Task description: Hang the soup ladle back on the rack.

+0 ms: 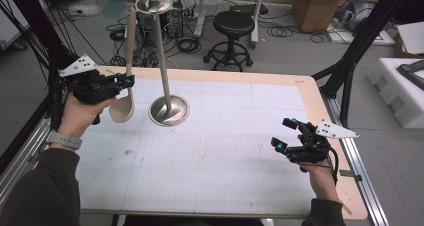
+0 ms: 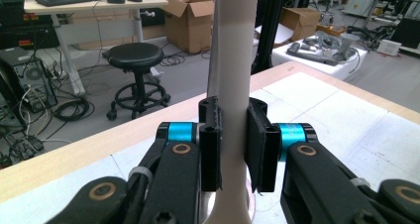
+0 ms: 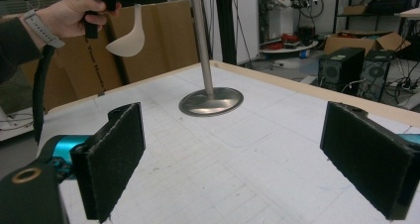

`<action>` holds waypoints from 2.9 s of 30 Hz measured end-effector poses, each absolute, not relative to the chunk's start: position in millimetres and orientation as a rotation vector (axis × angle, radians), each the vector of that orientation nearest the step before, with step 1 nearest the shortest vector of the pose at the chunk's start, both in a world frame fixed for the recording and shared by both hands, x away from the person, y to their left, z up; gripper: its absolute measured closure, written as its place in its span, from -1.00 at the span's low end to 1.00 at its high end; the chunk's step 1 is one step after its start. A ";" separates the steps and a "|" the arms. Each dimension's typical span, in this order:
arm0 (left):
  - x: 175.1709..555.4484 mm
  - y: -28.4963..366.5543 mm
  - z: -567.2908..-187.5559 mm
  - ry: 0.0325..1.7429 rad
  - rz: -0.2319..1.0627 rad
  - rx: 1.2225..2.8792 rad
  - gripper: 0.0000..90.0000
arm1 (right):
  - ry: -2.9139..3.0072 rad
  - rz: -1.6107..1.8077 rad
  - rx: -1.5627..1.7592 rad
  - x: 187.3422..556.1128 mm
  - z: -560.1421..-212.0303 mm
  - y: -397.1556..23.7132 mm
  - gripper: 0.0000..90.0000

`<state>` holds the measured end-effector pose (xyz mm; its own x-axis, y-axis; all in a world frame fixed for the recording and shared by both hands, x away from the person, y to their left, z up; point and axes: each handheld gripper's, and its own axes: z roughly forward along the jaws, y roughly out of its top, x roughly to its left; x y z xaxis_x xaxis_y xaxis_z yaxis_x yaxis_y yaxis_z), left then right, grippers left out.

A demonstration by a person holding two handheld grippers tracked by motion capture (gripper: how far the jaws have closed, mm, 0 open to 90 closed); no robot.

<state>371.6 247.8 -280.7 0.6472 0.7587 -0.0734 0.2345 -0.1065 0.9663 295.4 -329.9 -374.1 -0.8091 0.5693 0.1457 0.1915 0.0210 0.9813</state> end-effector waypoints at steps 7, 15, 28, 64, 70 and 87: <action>379.6 238.2 -285.8 0.843 0.545 1.656 0.72 | 2.015 1.854 0.782 295.4 -374.1 -329.4 -0.79; 385.9 227.6 -291.0 0.856 0.552 1.628 0.72 | 2.006 1.861 0.786 294.2 -373.5 -331.1 -0.80; 378.9 229.9 -291.3 0.799 0.601 1.645 0.15 | 2.011 1.862 0.779 294.4 -373.9 -330.8 -0.79; 335.4 223.2 -331.0 0.585 0.473 1.626 -0.96 | 2.016 1.854 0.794 294.0 -377.4 -334.0 -0.79; 322.0 228.6 -342.4 0.585 0.490 1.621 -0.96 | 2.016 1.847 0.794 295.1 -377.0 -333.2 -0.79; 291.8 248.4 -359.6 0.665 0.566 1.601 -0.96 | 2.000 1.825 0.822 296.1 -377.7 -334.7 -0.80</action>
